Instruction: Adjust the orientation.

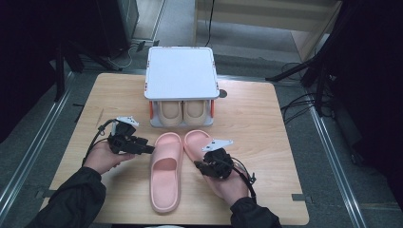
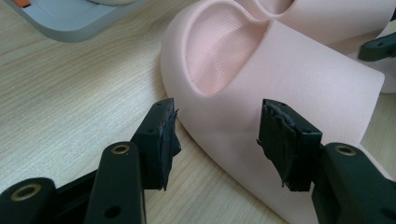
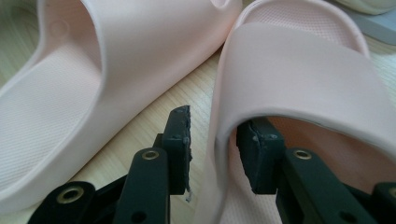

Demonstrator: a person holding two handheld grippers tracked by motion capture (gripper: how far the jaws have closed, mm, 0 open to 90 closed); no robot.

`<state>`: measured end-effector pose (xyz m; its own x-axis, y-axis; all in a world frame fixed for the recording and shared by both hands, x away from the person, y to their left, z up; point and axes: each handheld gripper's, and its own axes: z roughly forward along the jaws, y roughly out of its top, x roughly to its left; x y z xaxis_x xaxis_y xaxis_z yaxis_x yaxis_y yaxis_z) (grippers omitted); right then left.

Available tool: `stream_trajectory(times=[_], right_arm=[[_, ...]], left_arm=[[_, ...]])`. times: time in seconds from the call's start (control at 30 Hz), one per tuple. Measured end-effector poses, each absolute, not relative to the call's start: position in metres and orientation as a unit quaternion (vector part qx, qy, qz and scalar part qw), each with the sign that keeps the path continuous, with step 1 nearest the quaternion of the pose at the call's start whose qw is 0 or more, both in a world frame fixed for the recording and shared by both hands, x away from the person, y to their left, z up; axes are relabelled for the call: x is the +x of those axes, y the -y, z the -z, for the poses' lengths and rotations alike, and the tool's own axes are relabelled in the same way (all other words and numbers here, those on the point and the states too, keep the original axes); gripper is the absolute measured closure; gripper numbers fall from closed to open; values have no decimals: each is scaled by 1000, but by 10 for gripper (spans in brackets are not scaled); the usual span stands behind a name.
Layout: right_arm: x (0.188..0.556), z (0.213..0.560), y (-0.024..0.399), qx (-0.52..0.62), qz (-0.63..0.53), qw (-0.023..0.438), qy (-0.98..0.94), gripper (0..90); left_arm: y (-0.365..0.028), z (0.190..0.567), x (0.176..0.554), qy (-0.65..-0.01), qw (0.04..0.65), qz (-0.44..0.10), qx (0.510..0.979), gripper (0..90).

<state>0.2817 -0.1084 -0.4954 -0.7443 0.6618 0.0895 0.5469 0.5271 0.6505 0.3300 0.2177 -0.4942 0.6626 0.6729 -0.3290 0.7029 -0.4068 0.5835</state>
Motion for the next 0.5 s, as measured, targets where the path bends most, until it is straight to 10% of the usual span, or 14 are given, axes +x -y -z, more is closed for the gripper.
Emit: stream_trajectory(times=[0.5], right_arm=[[296, 467, 167, 359, -370, 105, -850, 801]], left_arm=[[-220, 495, 328, -411, 358, 20, 838, 457]])
